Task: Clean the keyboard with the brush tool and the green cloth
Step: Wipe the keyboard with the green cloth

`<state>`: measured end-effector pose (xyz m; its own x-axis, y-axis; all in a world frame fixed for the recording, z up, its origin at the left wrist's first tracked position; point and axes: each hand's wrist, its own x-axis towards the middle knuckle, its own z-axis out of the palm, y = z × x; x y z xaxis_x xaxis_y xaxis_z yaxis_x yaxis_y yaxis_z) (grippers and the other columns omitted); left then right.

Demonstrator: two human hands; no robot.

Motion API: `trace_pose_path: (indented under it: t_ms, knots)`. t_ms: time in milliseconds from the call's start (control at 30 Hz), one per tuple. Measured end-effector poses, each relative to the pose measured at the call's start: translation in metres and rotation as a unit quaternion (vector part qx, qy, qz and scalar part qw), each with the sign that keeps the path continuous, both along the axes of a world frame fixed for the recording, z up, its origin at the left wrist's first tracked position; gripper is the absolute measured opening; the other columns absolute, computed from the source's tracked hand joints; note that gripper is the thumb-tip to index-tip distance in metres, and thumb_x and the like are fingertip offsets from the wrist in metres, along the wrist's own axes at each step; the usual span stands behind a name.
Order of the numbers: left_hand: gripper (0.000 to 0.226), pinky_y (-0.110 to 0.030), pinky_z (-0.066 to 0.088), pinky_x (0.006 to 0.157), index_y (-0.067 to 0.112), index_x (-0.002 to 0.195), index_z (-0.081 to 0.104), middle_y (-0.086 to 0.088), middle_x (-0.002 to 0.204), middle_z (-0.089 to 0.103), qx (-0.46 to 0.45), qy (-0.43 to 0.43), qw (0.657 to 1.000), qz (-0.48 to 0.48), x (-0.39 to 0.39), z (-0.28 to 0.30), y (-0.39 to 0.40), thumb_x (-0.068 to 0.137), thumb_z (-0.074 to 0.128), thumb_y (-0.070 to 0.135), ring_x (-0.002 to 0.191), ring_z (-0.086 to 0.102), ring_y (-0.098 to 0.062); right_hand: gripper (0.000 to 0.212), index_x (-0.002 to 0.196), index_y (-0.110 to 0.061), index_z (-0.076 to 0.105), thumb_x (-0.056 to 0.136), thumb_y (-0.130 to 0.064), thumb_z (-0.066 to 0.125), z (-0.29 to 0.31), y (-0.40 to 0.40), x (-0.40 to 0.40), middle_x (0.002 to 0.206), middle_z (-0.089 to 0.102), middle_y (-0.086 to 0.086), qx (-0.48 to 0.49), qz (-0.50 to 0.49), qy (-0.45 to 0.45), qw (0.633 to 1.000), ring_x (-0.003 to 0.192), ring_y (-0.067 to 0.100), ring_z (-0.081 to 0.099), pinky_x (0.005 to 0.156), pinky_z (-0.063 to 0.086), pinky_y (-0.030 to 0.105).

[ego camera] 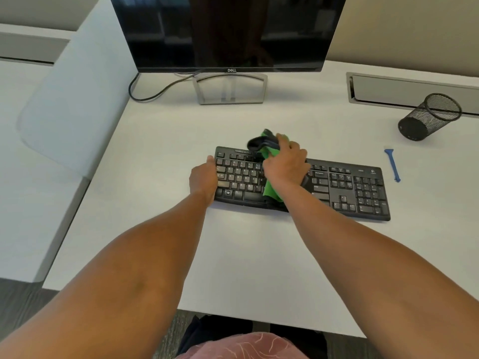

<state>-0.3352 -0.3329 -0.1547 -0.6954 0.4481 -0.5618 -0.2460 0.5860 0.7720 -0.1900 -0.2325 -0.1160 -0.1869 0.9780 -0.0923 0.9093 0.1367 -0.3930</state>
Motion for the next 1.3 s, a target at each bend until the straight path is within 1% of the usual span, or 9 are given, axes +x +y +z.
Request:
trace_pose_path:
  t_ms: [133, 233, 333, 467, 700, 933, 1033, 1167, 1300]
  knots:
    - [0.064, -0.049, 0.058, 0.089, 0.012, 0.094, 0.073, -0.01, 0.092, 0.077, 0.011, -0.055, 0.998, -0.02, -0.016, -0.016, -0.002, 0.08, 0.045, 0.068, 0.091, 0.074, -0.031, 0.062, 0.134, -0.039, 0.049, 0.078, -0.016, 0.063, 0.006, -0.014, -0.027, 0.126, 0.061, -0.004, -0.001, 0.149, 0.043, 0.988, 0.115, 0.023, 0.05, 0.098, 0.035, 0.043]
    - [0.037, -0.049, 0.059, 0.09, 0.007, 0.101, 0.069, -0.017, 0.1, 0.075, 0.022, -0.088, 0.996, -0.023, -0.021, -0.01, -0.002, 0.091, 0.054, 0.039, 0.093, 0.072, -0.034, 0.057, 0.125, -0.035, 0.056, 0.073, -0.013, 0.065, 0.009, -0.023, -0.031, 0.107, 0.066, -0.002, -0.011, 0.246, 0.076, 0.966, 0.102, 0.022, 0.056, 0.093, 0.039, 0.037]
    - [0.022, -0.027, 0.054, 0.069, 0.008, 0.115, 0.062, -0.009, 0.099, 0.066, 0.041, -0.113, 0.992, -0.043, -0.02, -0.005, 0.0, 0.107, 0.043, 0.016, 0.078, 0.062, -0.015, 0.043, 0.106, -0.03, 0.063, 0.068, -0.01, 0.065, 0.006, -0.029, -0.028, 0.093, 0.068, -0.001, -0.028, 0.307, 0.097, 0.946, 0.087, 0.022, 0.058, 0.071, 0.042, 0.028]
    - [0.04, -0.031, 0.054, 0.07, 0.007, 0.093, 0.065, -0.008, 0.09, 0.069, 0.006, -0.09, 0.996, -0.02, -0.02, -0.005, 0.002, 0.1, 0.058, 0.045, 0.076, 0.064, -0.021, 0.028, 0.08, -0.029, 0.063, 0.063, -0.008, 0.057, -0.004, -0.03, -0.019, 0.081, 0.07, -0.008, -0.073, 0.364, 0.125, 0.92, 0.08, 0.018, 0.063, 0.068, 0.054, 0.034]
    - [0.058, -0.042, 0.06, 0.086, 0.006, 0.101, 0.069, -0.008, 0.093, 0.075, -0.02, -0.025, 0.999, -0.021, -0.014, -0.01, 0.003, 0.091, 0.056, 0.061, 0.087, 0.072, -0.028, 0.027, 0.057, -0.026, 0.053, 0.064, 0.0, 0.057, 0.005, -0.021, 0.01, 0.075, 0.07, -0.012, -0.086, 0.504, 0.047, 0.858, 0.076, 0.006, 0.065, 0.071, 0.043, 0.02]
    - [0.055, -0.041, 0.057, 0.083, 0.011, 0.075, 0.061, -0.011, 0.085, 0.073, -0.02, 0.05, 0.998, -0.022, -0.005, -0.013, 0.0, 0.097, 0.045, 0.059, 0.08, 0.067, -0.028, 0.028, 0.061, -0.033, 0.056, 0.065, -0.005, 0.057, 0.007, 0.012, 0.061, 0.089, 0.07, -0.017, -0.159, 0.348, 0.06, 0.922, 0.094, 0.01, 0.066, 0.082, 0.054, 0.034]
    - [0.056, -0.034, 0.048, 0.069, 0.011, 0.068, 0.055, -0.007, 0.069, 0.06, -0.005, 0.097, 0.995, -0.031, 0.0, -0.016, -0.004, 0.1, 0.04, 0.055, 0.067, 0.054, -0.024, 0.037, 0.086, -0.037, 0.056, 0.066, -0.007, 0.059, 0.01, 0.018, 0.082, 0.092, 0.066, -0.008, -0.108, 0.241, 0.08, 0.961, 0.089, 0.021, 0.061, 0.075, 0.053, 0.038]
    - [0.059, -0.038, 0.051, 0.07, 0.009, 0.07, 0.058, -0.009, 0.07, 0.061, 0.0, 0.113, 0.993, -0.026, 0.002, -0.02, -0.005, 0.1, 0.04, 0.056, 0.067, 0.053, -0.023, 0.051, 0.125, -0.025, 0.049, 0.075, -0.02, 0.061, 0.003, 0.021, 0.107, 0.117, 0.055, 0.003, 0.013, 0.154, -0.003, 0.988, 0.102, 0.026, 0.056, 0.087, 0.049, 0.043]
    - [0.058, -0.043, 0.055, 0.08, 0.007, 0.073, 0.062, -0.012, 0.077, 0.067, -0.003, 0.11, 0.994, -0.018, 0.003, -0.02, -0.003, 0.099, 0.04, 0.055, 0.07, 0.056, -0.024, 0.056, 0.13, -0.013, 0.039, 0.085, -0.039, 0.059, -0.006, 0.014, 0.101, 0.116, 0.049, 0.013, 0.058, 0.01, -0.079, 0.995, 0.101, 0.032, 0.053, 0.083, 0.047, 0.045]
